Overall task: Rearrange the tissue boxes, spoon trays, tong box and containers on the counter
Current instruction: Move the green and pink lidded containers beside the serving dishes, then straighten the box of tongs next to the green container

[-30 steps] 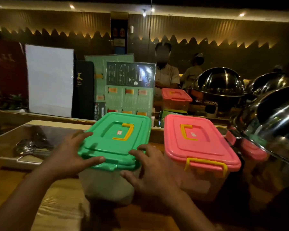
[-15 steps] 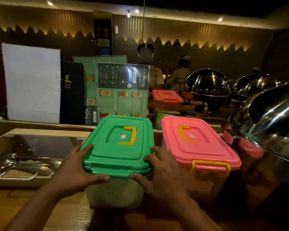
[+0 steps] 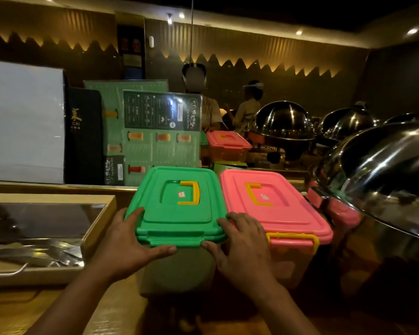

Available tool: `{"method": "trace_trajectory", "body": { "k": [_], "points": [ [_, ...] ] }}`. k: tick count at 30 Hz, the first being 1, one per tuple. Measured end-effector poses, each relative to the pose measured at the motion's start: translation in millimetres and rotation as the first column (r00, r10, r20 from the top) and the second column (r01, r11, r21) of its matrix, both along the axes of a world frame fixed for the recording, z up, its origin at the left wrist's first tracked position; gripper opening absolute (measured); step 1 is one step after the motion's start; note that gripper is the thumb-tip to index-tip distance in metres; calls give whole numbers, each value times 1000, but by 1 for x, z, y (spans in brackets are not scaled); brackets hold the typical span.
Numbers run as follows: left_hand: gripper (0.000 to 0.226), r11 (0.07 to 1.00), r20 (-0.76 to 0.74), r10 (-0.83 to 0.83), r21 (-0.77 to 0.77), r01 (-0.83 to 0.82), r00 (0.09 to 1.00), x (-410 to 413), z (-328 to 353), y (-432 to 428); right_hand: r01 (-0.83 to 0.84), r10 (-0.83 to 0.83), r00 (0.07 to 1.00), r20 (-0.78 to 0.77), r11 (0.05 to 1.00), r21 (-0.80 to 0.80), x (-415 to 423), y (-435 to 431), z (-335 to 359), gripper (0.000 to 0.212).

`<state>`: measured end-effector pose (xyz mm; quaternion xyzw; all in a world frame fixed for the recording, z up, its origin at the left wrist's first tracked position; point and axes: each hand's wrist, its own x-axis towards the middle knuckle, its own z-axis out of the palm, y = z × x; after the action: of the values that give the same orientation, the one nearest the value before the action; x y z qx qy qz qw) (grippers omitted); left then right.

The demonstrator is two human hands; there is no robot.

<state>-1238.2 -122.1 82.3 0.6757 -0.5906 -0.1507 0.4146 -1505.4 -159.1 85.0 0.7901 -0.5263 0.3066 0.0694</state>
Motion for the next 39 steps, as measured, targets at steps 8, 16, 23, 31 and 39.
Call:
{"method": "trace_trajectory", "body": {
  "k": [8, 16, 23, 31, 39],
  "points": [
    [142, 1000, -11, 2, 9, -2, 1000, 5, 4, -3, 41, -42, 999, 6, 999, 11, 5, -2, -1, 69],
    [139, 1000, -6, -1, 20, 2, 1000, 5, 4, -1, 29, -28, 999, 40, 999, -32, 4, -4, -4, 67],
    [142, 998, 28, -38, 43, 36, 999, 11, 8, 5, -4, 5, 999, 43, 1000, -19, 9, 4, 8, 62],
    [98, 992, 136, 52, -117, -36, 989, 117, -3, 63, -438, 476, 842, 255, 878, -193, 115, 64, 2, 30],
    [67, 891, 68, 441, -151, -427, 895, 343, -41, 103, -344, 288, 913, 289, 925, 162, 272, 66, -60, 52]
  ]
}}
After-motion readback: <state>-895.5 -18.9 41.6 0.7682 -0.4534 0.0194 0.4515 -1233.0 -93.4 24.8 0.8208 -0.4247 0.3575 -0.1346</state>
